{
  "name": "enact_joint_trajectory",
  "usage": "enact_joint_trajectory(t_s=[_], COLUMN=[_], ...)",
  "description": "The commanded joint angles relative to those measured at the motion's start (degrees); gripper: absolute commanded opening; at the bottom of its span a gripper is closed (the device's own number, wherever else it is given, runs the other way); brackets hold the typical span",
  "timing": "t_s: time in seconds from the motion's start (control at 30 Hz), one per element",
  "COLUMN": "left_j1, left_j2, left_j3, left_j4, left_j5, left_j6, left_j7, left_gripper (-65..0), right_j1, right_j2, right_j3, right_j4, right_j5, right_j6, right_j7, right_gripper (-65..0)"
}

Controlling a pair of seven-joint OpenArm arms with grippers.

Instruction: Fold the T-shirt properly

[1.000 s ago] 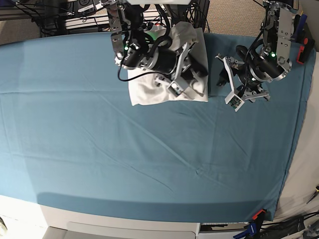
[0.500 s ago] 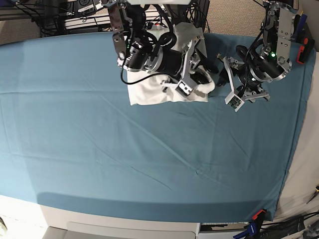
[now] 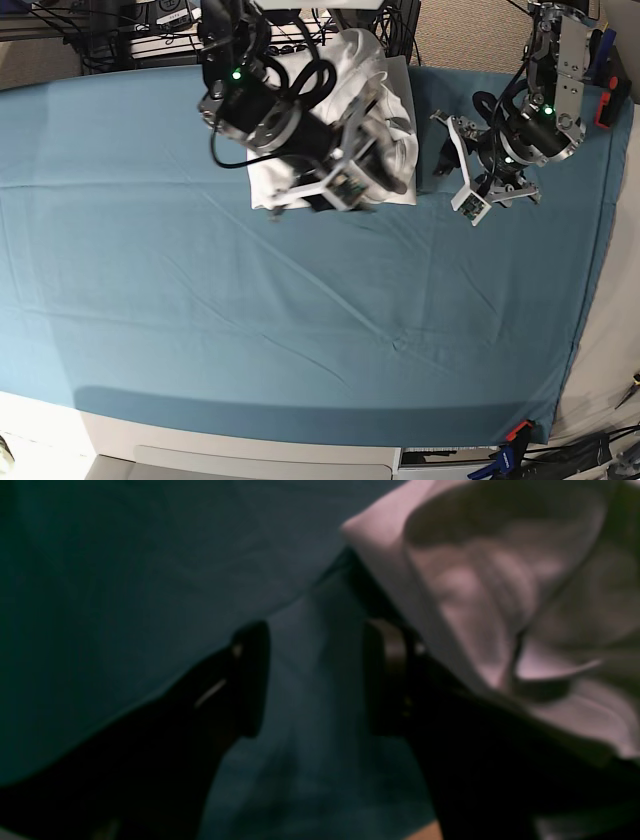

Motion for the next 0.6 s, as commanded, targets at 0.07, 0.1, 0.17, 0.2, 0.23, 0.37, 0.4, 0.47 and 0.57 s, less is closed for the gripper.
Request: enact_joint_trajectory(t_s=[0.07, 0.1, 0.17, 0.2, 0.23, 0.37, 0.4, 0.47, 0.57], left_j1=[-0.52, -0.52, -0.63, -0.66, -0.63, -0.61, -0.61, -0.48, 0.04], left_j2=[-0.48, -0.46, -0.46, -0.46, -0.46, -0.31, -0.26, -0.13, -0.02], left_j3=[-1.31, -1.73, -2.45, -2.69, -2.84, -2.82, -2.78, -2.73, -2.73], left_j4=[1.05, 1.05, 1.05, 1.05, 1.05, 1.05, 1.05, 1.05, 1.05], left_j5=[-10.32, -14.29, -22.67, -26.95, -31.43, -48.50, -51.95, -56.85, -59.23], left_j6=[-3.67, -5.73, -10.43, -12.63, -14.73, -19.49, -19.49, -19.49, -19.49], left_j7=[-0.55, 0.17, 2.99, 4.52, 6.16, 14.16, 15.89, 18.62, 19.87], left_gripper=[-34.3, -34.3, -34.3, -34.3, -34.3, -34.6, -34.6, -34.6, -39.5], right_j1=[0.59, 0.50, 0.46, 0.46, 0.46, -0.39, -0.68, -1.36, -2.62], right_j2=[0.37, 0.35, 0.48, 0.85, 1.55, 3.26, 3.30, 3.30, 3.30], right_j3=[5.51, 7.85, 12.68, 14.99, 17.27, 25.03, 26.60, 29.24, 31.30], right_j4=[1.03, 1.03, 1.03, 1.03, 1.03, 1.03, 1.01, 1.01, 1.01], right_j5=[-0.70, -0.68, -0.61, 0.09, 1.79, 11.04, 13.62, 19.85, 30.32], right_j6=[-5.40, -6.60, -8.35, -8.55, -8.55, -8.24, -7.87, -5.77, -0.55], right_j7=[1.57, 1.55, 1.44, 1.42, 1.20, 0.37, -0.04, -0.61, -2.71], right_gripper=[-42.7, -42.7, -42.7, -42.7, -42.7, -42.7, -42.7, -43.7, -52.2])
